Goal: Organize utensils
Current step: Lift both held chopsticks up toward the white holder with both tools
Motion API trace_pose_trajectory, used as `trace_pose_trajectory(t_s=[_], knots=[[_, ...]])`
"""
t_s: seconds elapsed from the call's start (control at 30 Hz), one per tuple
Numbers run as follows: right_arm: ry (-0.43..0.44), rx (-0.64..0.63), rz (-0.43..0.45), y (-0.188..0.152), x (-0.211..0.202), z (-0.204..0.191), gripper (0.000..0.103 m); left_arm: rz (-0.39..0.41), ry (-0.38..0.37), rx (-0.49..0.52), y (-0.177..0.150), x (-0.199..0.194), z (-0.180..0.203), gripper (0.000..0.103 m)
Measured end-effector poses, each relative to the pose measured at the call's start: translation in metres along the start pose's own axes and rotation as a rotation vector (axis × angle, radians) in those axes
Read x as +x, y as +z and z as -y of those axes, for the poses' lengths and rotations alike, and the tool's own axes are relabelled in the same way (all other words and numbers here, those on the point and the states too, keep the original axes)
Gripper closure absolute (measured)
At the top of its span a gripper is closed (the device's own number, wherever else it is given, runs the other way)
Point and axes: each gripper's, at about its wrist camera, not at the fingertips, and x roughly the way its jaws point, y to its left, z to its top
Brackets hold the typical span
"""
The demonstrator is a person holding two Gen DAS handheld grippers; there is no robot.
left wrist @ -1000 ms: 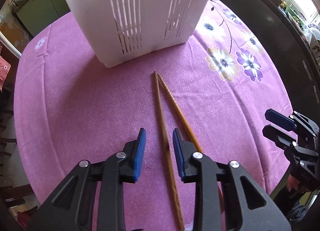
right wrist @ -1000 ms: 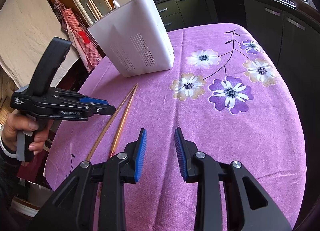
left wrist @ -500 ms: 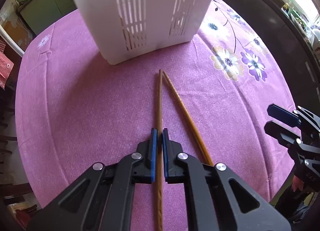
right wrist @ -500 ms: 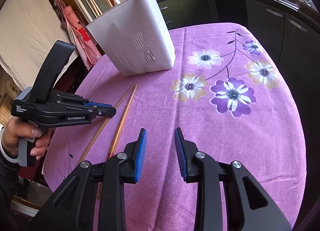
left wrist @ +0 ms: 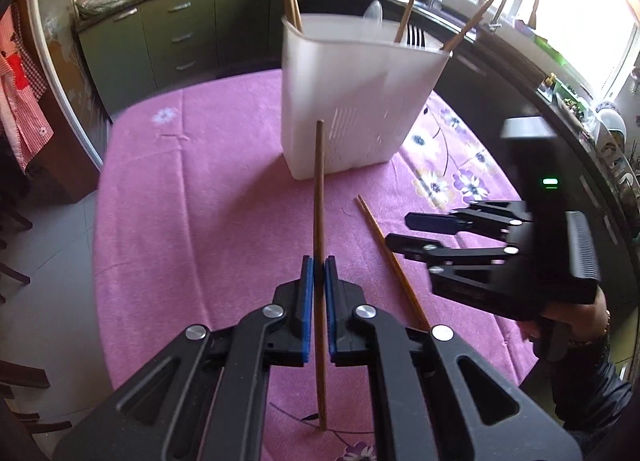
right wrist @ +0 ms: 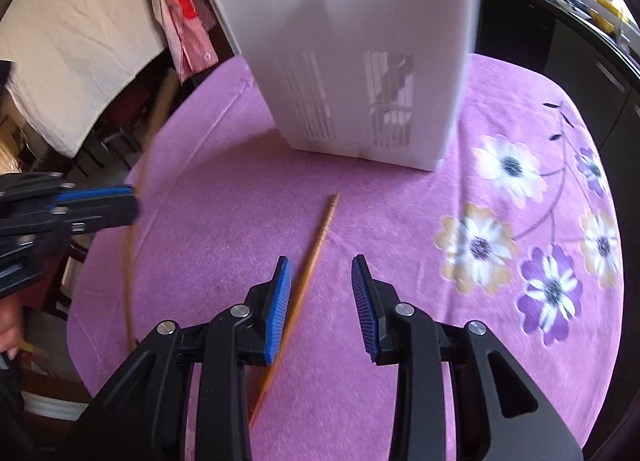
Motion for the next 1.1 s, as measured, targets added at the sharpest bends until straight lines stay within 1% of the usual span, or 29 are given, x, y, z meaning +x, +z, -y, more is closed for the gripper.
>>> trace_pose_trajectory(t_s=[0.13,0.2,0.27,0.3,0.47,0.5,0.6,0.73,0.83,0.9,1.1], knots=[[-0.052,-0.036,-0.043,0.007,0.016,-0.015,0.071,0.071,0.017,0.014,-0.01,-0.022,-0.004,0.097],[-0.081,-0.048,-0.06,0.008,0.023,-0.022,0.071,0.096,0.021,0.017,-0.014,-0.028,-0.003,0.097],[-0.107,-0.059,-0.058,0.01,0.026,-0.028,0.07,0.112,0.016,0.023,-0.017,-0.034,-0.002,0.097],[-0.117,-0.062,-0.058,0.01,0.026,-0.031,0.071,0.118,0.013,0.024,-0.018,-0.036,-0.002,0.097],[-0.125,-0.084,-0.06,0.012,0.029,-0.038,0.088,0.132,0.003,0.036,-0.023,-0.043,0.0,0.097],[-0.123,-0.089,-0.061,0.012,0.028,-0.041,0.093,0.133,0.002,0.036,-0.024,-0.044,0.0,0.097],[-0.126,-0.098,-0.059,0.013,0.029,-0.047,0.096,0.136,0.001,0.036,-0.026,-0.046,0.0,0.097],[-0.121,-0.095,-0.049,0.013,0.031,-0.039,0.097,0.138,0.003,0.036,-0.027,-0.048,0.001,0.097],[-0.113,-0.091,-0.016,0.012,0.02,-0.037,0.097,0.141,0.004,0.034,-0.027,-0.049,0.001,0.097],[-0.1,-0.086,0.027,0.011,0.003,-0.036,0.097,0.144,0.005,0.031,-0.027,-0.05,0.0,0.097],[-0.068,-0.069,0.185,0.004,-0.07,-0.029,0.097,0.166,0.003,0.034,-0.028,-0.06,0.0,0.097]])
